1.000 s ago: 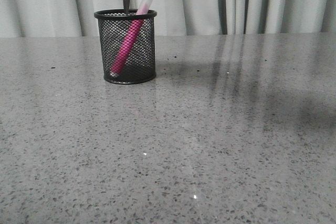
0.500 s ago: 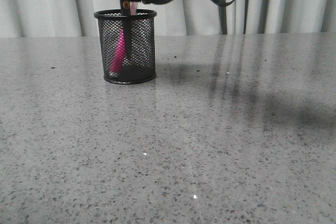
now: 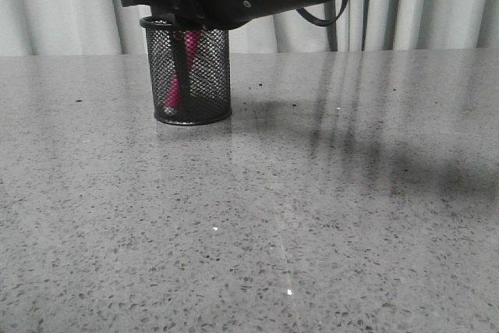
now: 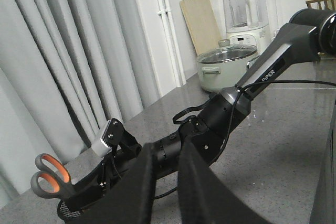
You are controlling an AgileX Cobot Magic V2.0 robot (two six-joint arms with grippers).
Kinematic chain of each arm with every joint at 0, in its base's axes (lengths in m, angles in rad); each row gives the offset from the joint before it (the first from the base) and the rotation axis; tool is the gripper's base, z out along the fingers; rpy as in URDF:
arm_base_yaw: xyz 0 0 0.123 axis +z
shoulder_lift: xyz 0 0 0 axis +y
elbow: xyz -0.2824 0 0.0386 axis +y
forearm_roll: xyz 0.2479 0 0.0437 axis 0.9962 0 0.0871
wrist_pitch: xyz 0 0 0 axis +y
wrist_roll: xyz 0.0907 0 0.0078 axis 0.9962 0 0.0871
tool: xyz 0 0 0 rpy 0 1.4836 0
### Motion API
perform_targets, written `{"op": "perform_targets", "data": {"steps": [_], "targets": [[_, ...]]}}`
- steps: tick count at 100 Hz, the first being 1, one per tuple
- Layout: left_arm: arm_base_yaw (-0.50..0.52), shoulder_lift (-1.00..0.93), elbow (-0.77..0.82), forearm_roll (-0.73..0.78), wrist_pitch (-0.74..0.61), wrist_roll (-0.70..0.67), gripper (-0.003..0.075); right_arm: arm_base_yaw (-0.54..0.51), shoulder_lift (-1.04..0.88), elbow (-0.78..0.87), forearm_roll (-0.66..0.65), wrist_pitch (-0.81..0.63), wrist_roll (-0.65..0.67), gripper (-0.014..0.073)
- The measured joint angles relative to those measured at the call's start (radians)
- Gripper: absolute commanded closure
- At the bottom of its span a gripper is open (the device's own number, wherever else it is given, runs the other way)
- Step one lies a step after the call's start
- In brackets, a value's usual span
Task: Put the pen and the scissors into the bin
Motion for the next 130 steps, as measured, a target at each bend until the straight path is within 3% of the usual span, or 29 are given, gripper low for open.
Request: {"op": "perform_targets", "data": {"steps": [23,56,75,120,125,130], "targets": [[0.000,0.000,0.000,-0.004,0.008,0.000,0.0640,0.000,0.000,0.002,0.010,-0.002,0.000,0.0634],[0.000,0.000,0.000,-0.017,0.017,-0.001,0.0640,0.000,0.000,0.002,0.012,-0.002,0.000,0.0346],[0.000,0.000,0.000,-0.019,0.017,-0.001,0.0640,0.000,0.000,0.002,0.033,-0.002,0.000,0.0265],[0.000,0.000,0.000,-0.019,0.017,-0.001,0.0643,0.000,-0.075,0.017,0.077,0.038,0.000,0.0271],[0.000,0.000,0.000,-0.017,0.001,-0.008,0.0643,0.000,-0.103,0.017,0.079,0.042,0.000,0.0312],[0.000,0.000,0.002,-0.010,-0.030,-0.027,0.0643,0.000,-0.145,0.017,0.080,0.047,0.000,0.0405]]}}
